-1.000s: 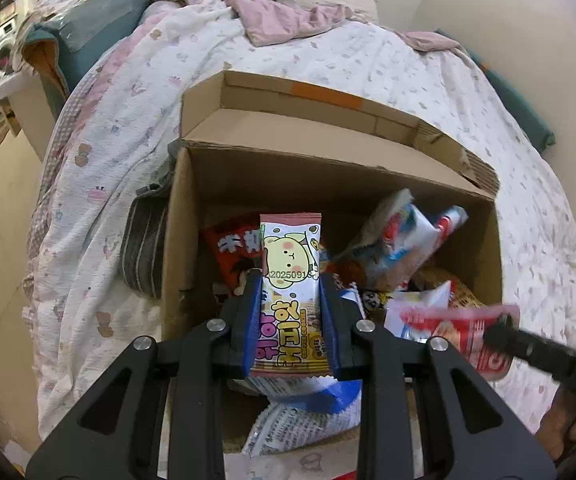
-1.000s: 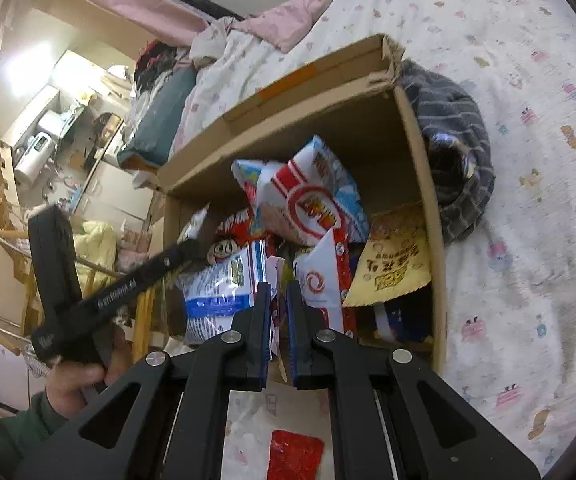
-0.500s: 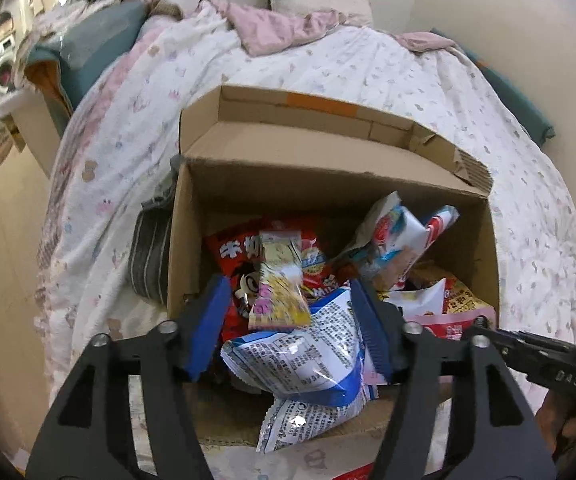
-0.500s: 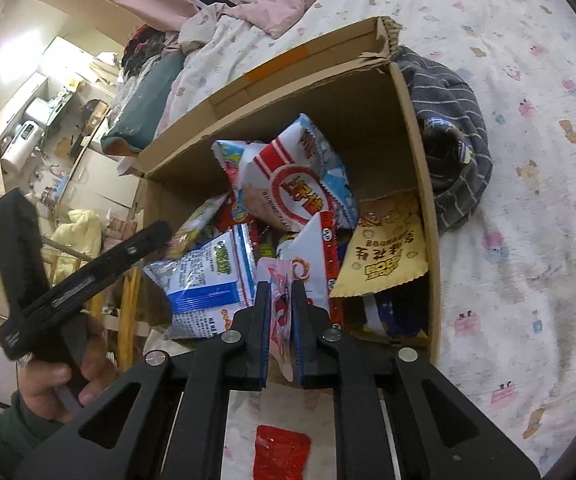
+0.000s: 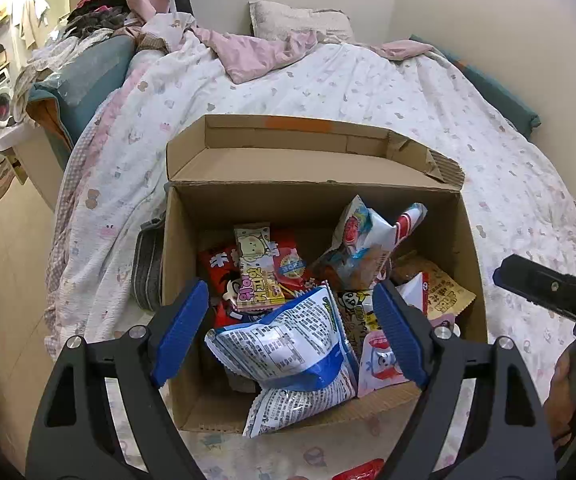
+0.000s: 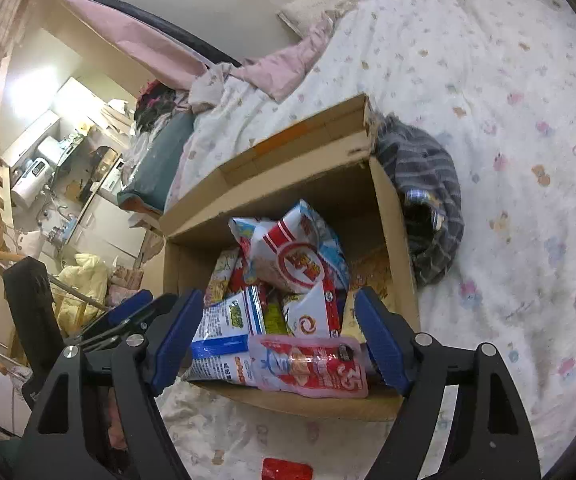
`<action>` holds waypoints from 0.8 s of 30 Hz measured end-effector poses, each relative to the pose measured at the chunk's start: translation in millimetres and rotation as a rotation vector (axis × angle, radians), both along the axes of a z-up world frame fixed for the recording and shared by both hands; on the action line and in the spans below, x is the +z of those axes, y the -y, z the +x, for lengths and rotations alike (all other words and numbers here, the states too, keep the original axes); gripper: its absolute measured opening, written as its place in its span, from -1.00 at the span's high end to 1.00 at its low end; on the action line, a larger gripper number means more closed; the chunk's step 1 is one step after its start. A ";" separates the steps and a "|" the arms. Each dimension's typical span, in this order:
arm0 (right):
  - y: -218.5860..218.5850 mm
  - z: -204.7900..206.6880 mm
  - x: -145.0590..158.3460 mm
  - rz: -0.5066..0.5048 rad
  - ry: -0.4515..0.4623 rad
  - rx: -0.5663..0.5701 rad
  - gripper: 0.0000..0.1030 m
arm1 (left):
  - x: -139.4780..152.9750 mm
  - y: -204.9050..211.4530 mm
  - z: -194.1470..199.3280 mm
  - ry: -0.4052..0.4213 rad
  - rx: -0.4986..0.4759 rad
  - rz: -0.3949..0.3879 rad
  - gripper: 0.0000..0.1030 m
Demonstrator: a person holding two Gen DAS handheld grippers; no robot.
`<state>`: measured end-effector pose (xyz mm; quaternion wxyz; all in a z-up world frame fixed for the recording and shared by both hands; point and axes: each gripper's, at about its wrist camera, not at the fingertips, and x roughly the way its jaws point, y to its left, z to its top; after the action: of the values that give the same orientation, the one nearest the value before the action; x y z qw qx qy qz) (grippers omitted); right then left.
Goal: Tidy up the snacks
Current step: 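Open both tools to drop the candy stick and pink pouch into the box, then move both tools down toward the red packet and chocolate bar on the sheet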
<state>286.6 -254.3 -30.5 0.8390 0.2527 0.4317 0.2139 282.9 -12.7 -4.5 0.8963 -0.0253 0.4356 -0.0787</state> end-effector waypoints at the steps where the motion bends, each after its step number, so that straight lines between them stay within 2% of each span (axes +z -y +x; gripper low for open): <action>1: -0.4 0.5 0.3 -0.008 -0.002 0.006 -0.58 | 0.2 -0.2 -1.0 0.003 0.002 0.001 -0.59; 7: 0.4 -0.5 -0.7 0.005 -0.016 0.002 -0.58 | 0.8 -3.5 -7.2 -0.004 0.013 -0.008 -0.59; 15: 0.1 -15.7 3.6 -0.036 -0.001 -0.004 -0.58 | 4.9 -7.6 -33.4 -0.020 0.024 0.001 -0.59; 19: 9.0 -28.6 5.8 -0.038 -0.011 -0.032 -0.58 | 3.6 -7.8 -48.1 -0.025 0.032 0.002 -0.59; 24: 21.7 -42.9 6.1 -0.043 -0.029 -0.089 -0.58 | -8.1 -9.2 -69.4 -0.074 0.063 -0.036 -0.59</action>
<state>243.7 -276.0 -24.4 0.8466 0.2569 0.4366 0.1633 213.5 -3.5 -12.6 0.8810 -0.0578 0.4660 -0.0573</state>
